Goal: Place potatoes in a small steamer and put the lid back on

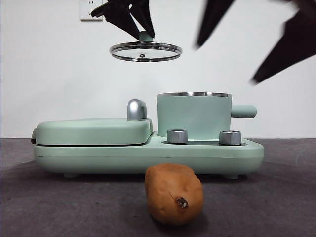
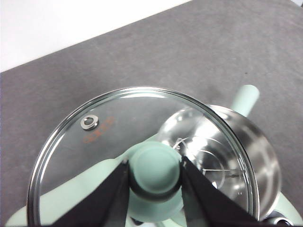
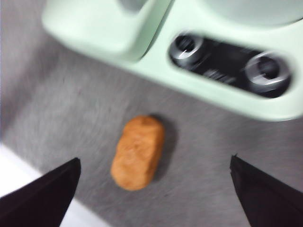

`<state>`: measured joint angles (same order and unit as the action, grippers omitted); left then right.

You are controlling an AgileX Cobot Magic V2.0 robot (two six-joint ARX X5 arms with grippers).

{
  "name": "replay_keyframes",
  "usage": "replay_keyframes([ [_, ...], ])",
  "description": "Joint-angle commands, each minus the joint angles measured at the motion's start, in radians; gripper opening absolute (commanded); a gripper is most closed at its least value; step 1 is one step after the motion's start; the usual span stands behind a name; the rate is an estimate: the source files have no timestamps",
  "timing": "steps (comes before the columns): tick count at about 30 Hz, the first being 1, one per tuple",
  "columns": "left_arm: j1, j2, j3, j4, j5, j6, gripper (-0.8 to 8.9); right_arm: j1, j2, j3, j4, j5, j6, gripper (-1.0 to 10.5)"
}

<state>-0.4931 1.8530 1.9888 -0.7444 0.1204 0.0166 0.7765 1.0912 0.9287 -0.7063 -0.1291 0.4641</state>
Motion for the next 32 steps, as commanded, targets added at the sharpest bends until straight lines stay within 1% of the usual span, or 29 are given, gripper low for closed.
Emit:
replay_keyframes([
  [1,0.015,-0.001,0.034,0.026,0.002,0.021,0.17,0.074,0.106,0.036,0.046,0.014,0.068,5.1],
  [5,0.046,-0.001,0.034,0.025,0.002,0.021,0.17,0.127,0.255,0.076,0.055,0.035,0.1,5.1],
  [8,0.068,-0.001,0.034,0.025,0.002,0.021,0.17,0.145,0.351,0.108,0.053,0.034,0.103,5.1],
  [15,0.101,-0.001,0.034,0.025,0.002,0.021,0.17,0.152,0.517,0.132,0.052,0.032,0.105,5.1],
  [18,0.112,-0.001,0.034,0.026,0.002,0.021,0.17,0.151,0.566,0.132,0.052,0.017,0.105,4.9],
  [19,0.116,-0.001,0.034,0.026,0.002,0.02,0.17,0.151,0.581,0.132,0.052,0.011,0.103,4.6],
  [20,0.12,-0.001,0.034,0.026,0.002,0.02,0.17,0.151,0.592,0.132,0.051,0.002,0.101,4.1],
  [21,0.122,-0.001,0.034,0.026,0.002,0.02,0.17,0.151,0.6,0.132,0.054,-0.002,0.101,3.4],
  [23,0.129,-0.001,0.034,0.026,0.002,0.02,0.17,0.151,0.606,0.132,0.058,-0.001,0.097,1.8],
  [25,0.134,-0.001,0.034,0.026,0.002,0.02,0.17,0.151,0.602,0.135,0.07,-0.002,0.096,0.8],
  [27,0.139,-0.001,0.034,0.026,0.002,0.02,0.17,0.142,0.591,0.159,0.05,-0.002,0.09,0.7],
  [30,0.144,-0.001,0.034,0.026,0.002,0.02,0.17,0.114,0.574,0.25,-0.037,-0.001,0.035,0.7],
  [32,0.151,-0.001,0.034,0.026,0.002,0.02,0.17,0.08,0.573,0.353,-0.126,0.002,-0.014,0.7],
])
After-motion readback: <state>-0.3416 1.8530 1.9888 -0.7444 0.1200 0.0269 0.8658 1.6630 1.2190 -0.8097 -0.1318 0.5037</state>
